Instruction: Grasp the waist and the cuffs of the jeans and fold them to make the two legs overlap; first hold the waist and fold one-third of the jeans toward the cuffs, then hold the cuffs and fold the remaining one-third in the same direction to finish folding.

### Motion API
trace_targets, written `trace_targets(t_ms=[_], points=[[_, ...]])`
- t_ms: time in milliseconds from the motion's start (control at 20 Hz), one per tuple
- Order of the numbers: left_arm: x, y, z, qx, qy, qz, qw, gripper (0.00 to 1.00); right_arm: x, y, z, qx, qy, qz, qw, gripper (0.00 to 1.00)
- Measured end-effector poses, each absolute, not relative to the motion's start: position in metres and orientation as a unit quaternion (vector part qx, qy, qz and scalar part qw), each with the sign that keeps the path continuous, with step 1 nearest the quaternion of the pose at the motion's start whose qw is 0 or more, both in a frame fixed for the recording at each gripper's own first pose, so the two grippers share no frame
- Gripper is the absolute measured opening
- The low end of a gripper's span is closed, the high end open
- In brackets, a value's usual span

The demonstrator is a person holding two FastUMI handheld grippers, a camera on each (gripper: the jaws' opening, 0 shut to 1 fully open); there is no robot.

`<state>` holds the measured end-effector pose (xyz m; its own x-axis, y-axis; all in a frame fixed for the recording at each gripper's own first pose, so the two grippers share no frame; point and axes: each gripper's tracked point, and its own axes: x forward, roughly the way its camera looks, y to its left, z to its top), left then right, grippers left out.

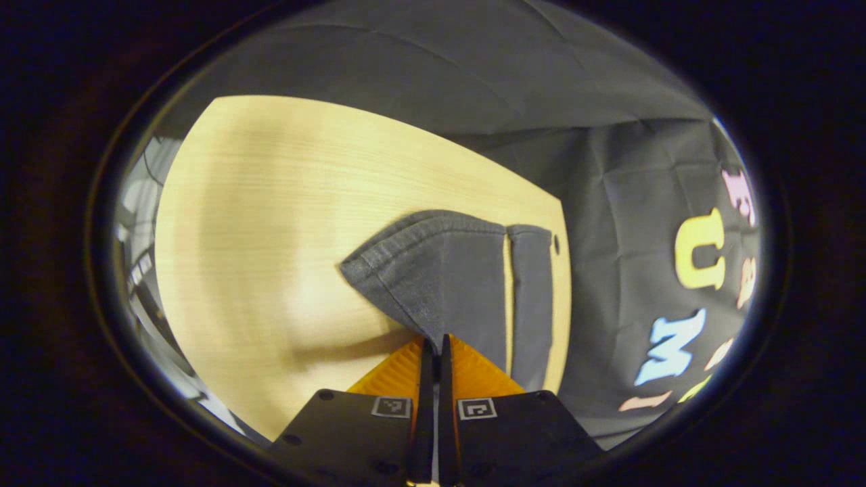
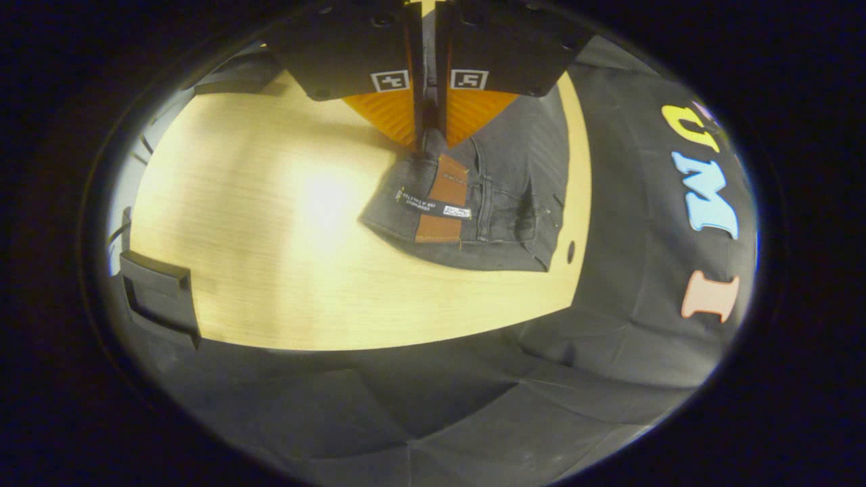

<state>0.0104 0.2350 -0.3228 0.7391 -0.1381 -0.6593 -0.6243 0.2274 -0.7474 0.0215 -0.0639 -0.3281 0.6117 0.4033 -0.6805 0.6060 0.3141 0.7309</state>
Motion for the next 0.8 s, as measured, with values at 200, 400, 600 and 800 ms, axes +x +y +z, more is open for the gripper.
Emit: trace_targets(t_ms=[200, 400, 600, 800], points=[[0.018, 0.228, -0.292, -0.625, 0.297, 0.162, 0.703, 0.11, 0.032, -0.066, -0.279, 0.595, 0.434, 0.013, 0.676, 0.07], [0.038, 0.2, -0.231, -0.631, 0.288, 0.151, 0.704, 0.11, 0.063, -0.065, -0.228, 0.596, 0.445, 0.1, 0.661, 0.07], [0.095, 0.182, -0.184, -0.639, 0.277, 0.141, 0.704, 0.11, 0.128, -0.053, -0.167, 0.593, 0.432, 0.159, 0.66, 0.06], [0.164, 0.182, -0.171, -0.617, 0.281, 0.15, 0.719, 0.11, 0.202, -0.027, -0.141, 0.575, 0.429, 0.173, 0.675, 0.06]])
